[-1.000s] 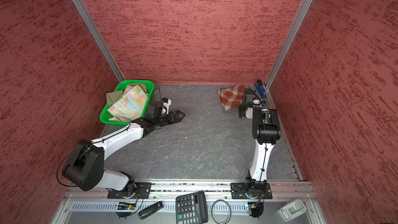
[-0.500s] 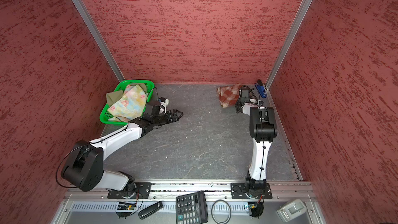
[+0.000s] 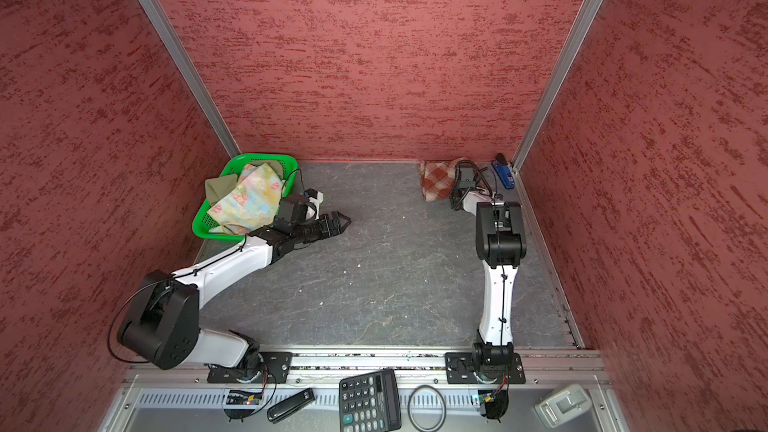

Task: Fold and stack the skirts
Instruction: 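Carry the plaid skirt to the stapler corner with right gripper while left withdraws, then grasp the floral skirt in the basket with left gripper while right withdraws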

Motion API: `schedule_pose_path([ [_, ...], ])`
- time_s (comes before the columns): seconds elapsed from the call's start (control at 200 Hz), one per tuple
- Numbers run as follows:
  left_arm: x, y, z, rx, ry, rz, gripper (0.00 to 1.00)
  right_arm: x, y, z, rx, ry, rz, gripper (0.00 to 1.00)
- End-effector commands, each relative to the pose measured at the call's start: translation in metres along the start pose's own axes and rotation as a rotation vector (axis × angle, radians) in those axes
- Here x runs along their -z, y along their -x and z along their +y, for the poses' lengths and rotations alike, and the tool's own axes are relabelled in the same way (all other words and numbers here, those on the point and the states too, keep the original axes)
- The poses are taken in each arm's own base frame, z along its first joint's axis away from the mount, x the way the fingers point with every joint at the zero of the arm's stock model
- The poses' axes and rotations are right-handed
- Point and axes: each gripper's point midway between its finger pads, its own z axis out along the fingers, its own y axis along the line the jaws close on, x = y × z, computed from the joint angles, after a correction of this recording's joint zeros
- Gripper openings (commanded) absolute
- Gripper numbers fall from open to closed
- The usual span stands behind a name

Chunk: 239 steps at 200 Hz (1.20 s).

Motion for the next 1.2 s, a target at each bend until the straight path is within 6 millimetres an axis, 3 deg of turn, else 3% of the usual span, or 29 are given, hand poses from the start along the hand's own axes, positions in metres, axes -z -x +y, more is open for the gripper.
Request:
schedule_pose_path([
  [0.0,0.008,0.01,-0.005,0.009,-0.004,-0.033,0.95,-0.003,0.001,-0.015,-0.099,-0.069,-0.027,0.1],
  [0.135,0.01,0.013,-0.006,0.013,-0.003,-0.045,0.95,0.005,0.005,-0.016,-0.057,-0.096,-0.027,0.43],
  [0.22,0.014,0.016,-0.006,0.016,0.009,-0.052,0.96,0.012,0.005,-0.015,-0.016,-0.121,0.001,0.73],
  [0.331,0.023,0.025,-0.005,0.032,0.044,-0.071,0.97,0.026,0.013,-0.026,0.042,-0.204,0.017,0.98],
  [0.596,0.047,0.039,0.012,0.091,0.205,-0.08,1.0,0.075,0.066,-0.04,0.223,-0.335,-0.005,0.99],
  [0.686,0.06,0.054,0.016,0.087,0.272,-0.1,1.0,0.088,0.07,-0.039,0.29,-0.252,0.042,0.99],
  [0.781,0.082,0.078,0.032,0.079,0.376,-0.163,1.0,0.11,0.062,-0.011,0.476,-0.049,0.084,0.96],
  [0.882,0.108,0.105,0.066,0.1,0.529,-0.216,1.0,0.145,0.028,0.017,0.716,0.157,0.16,0.93],
  [0.972,0.124,0.125,0.105,0.146,0.637,-0.247,1.0,0.186,-0.034,0.029,0.97,0.354,0.285,0.9],
  [1.057,0.129,0.138,0.149,0.237,0.693,-0.242,1.0,0.238,-0.099,0.022,1.188,0.572,0.423,0.89],
  [1.147,0.124,0.151,0.187,0.31,0.716,-0.236,1.0,0.285,-0.156,-0.005,1.365,0.728,0.583,0.88],
  [1.192,0.117,0.158,0.201,0.347,0.687,-0.227,1.0,0.3,-0.174,-0.021,1.441,0.758,0.626,0.87],
])
